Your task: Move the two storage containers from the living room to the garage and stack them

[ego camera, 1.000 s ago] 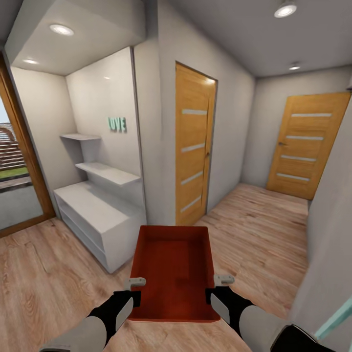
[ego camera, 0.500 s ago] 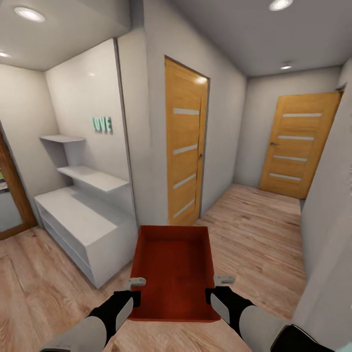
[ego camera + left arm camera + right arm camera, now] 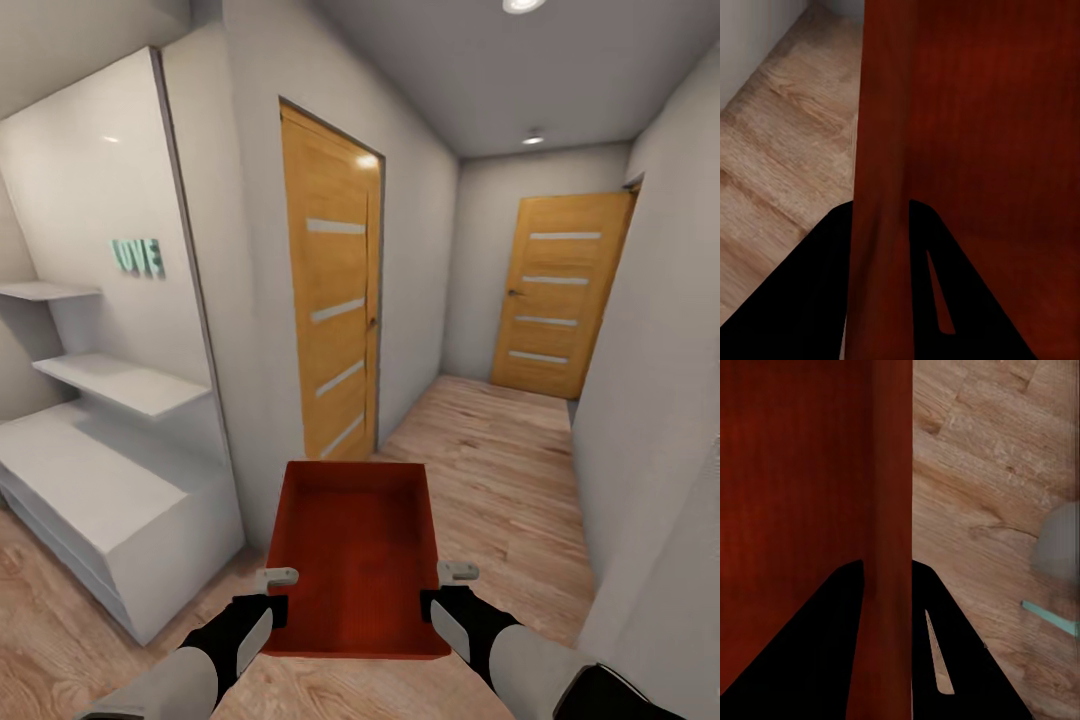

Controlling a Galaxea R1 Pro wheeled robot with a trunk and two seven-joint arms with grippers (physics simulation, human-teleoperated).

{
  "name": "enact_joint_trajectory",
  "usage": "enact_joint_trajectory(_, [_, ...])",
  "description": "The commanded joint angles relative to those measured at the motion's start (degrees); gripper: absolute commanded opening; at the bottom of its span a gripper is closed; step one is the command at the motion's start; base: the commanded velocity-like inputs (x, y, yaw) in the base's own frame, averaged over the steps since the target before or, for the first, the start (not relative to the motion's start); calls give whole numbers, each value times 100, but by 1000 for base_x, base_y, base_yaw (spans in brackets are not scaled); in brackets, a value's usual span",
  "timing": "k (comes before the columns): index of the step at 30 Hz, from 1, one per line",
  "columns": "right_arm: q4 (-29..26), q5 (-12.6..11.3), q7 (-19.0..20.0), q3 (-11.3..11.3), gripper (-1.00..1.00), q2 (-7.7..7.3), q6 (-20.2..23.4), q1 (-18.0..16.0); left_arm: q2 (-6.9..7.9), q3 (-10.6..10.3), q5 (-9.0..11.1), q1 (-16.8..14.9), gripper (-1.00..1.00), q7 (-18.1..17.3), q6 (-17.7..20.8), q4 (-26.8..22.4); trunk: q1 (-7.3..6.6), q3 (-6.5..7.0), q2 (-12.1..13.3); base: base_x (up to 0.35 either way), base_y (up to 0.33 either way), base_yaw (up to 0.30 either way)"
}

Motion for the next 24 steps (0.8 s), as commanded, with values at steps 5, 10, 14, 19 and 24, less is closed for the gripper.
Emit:
enact_joint_trajectory(5, [-13, 183, -55, -42, -100, -14, -225, -7, 27, -38, -47, 8, -100, 64, 50, 3, 5, -2, -4, 322, 0, -247])
enact_joint_trajectory(10, [-13, 183, -55, -42, -100, -16, -223, -7, 27, -38, -46, 8, -100, 64, 50, 3, 5, -2, -4, 322, 0, -247])
enact_joint_trajectory(14, [-13, 183, -55, -42, -100, -17, -223, -7, 27, -38, -46, 8, -100, 64, 50, 3, 5, -2, -4, 322, 0, -247])
enact_joint_trajectory(19, [-13, 183, -55, -42, -100, -17, -222, -7, 27, -38, -46, 8, -100, 64, 47, 3, 5, -2, -4, 323, 0, -247])
enact_joint_trajectory(24, [-13, 183, -55, -42, -100, -17, -222, -7, 27, -38, -45, 8, -100, 64, 50, 3, 5, -2, -4, 323, 0, -247])
